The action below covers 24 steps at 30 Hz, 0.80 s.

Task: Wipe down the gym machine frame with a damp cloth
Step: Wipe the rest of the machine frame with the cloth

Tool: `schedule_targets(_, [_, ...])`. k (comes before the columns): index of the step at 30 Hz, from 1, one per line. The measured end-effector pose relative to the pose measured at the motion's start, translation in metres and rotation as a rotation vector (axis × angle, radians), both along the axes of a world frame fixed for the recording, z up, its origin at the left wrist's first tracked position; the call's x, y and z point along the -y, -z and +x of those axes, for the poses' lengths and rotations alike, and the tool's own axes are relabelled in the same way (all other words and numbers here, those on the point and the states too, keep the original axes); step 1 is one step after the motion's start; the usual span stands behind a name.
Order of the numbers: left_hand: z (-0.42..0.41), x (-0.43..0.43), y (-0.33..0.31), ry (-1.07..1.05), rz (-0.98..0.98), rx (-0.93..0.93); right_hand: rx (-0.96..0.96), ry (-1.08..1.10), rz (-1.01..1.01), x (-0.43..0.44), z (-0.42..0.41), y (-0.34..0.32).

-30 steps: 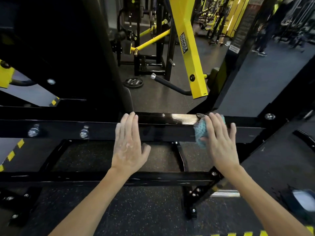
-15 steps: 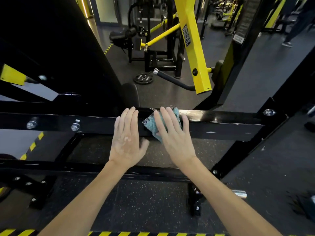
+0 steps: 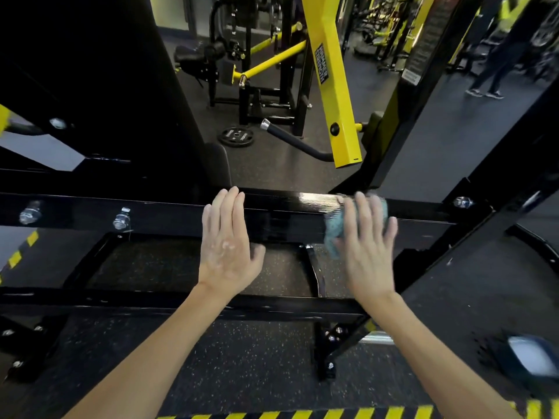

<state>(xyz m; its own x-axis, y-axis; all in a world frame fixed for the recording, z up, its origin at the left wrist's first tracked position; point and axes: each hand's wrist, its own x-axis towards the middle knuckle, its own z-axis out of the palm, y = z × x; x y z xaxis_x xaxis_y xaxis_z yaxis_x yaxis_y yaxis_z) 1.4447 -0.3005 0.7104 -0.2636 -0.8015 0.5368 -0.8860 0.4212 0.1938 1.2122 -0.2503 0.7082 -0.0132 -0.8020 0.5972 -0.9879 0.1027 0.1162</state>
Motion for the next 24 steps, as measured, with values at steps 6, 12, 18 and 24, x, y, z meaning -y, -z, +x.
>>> schedule_targets(6, [0.006,-0.001,-0.001,0.017,0.010,0.043,-0.145,-0.141,0.024,0.029,0.095,-0.003])
schedule_targets(12, [-0.014,-0.006,-0.004,0.088,0.022,0.115,-0.247,-0.155,0.028,0.018,0.043,-0.009])
schedule_targets(18, [-0.065,-0.010,-0.008,0.116,0.013,0.090,-0.160,-0.010,0.044,-0.021,-0.082,-0.001])
schedule_targets(24, [-0.082,-0.016,-0.008,0.046,0.006,0.034,0.031,-0.010,-0.046,-0.033,-0.116,0.003])
